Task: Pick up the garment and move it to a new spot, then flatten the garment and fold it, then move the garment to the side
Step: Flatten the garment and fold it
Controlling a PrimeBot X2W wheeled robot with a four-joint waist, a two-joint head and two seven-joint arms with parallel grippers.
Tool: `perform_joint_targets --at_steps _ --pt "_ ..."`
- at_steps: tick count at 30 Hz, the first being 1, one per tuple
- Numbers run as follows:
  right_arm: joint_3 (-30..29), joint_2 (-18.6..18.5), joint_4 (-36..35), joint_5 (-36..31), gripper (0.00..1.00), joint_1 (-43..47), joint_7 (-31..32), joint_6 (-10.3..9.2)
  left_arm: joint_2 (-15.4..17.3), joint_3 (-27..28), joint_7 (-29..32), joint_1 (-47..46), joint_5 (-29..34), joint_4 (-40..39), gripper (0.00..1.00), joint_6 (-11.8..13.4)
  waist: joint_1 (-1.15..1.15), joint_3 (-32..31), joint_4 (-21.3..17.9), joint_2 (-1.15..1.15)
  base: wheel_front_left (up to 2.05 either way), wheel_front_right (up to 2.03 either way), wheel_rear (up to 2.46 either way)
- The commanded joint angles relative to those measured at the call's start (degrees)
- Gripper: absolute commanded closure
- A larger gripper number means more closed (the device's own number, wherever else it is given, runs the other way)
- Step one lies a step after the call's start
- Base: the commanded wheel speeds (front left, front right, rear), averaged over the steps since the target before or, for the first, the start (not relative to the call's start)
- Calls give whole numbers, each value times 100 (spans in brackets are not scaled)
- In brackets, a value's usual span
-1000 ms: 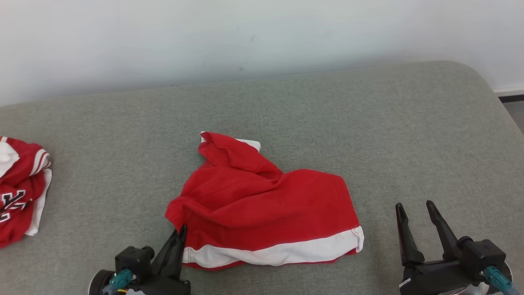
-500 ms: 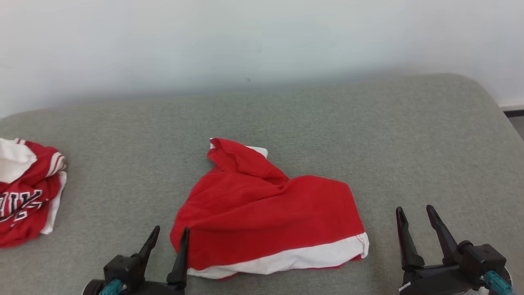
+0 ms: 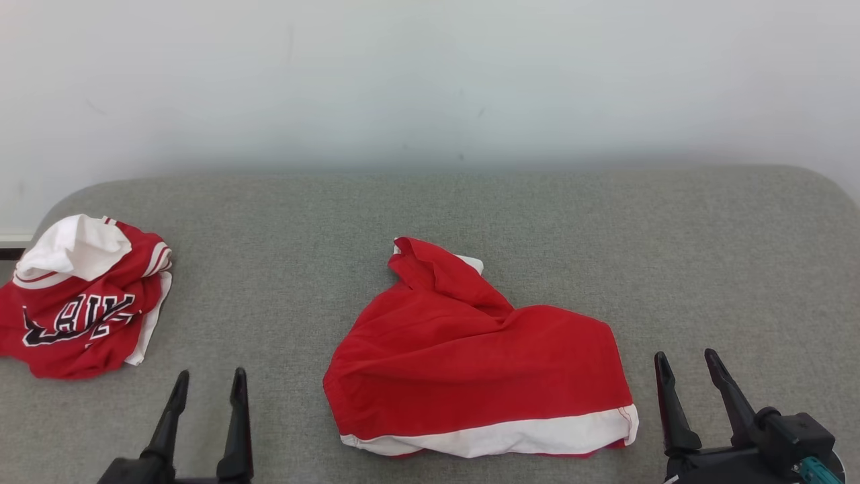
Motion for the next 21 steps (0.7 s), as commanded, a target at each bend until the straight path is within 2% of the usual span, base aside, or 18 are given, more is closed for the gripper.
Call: perform_joint_targets --at_steps 1,13,21 --pt "-14 -36 -27 -20 0 56 -2 -13 -28 87 -18 154 149 -101 0 0 0 -43 27 0 0 0 0" --pt "1 -83 -20 -48 0 210 -2 -13 -239 361 -18 588 422 -221 0 -71 0 -87 -30 0 0 0 0" --pt "-20 -100 -153 -105 0 360 -2 -13 -302 456 -18 635 514 -253 0 -18 0 -110 -46 0 0 0 0"
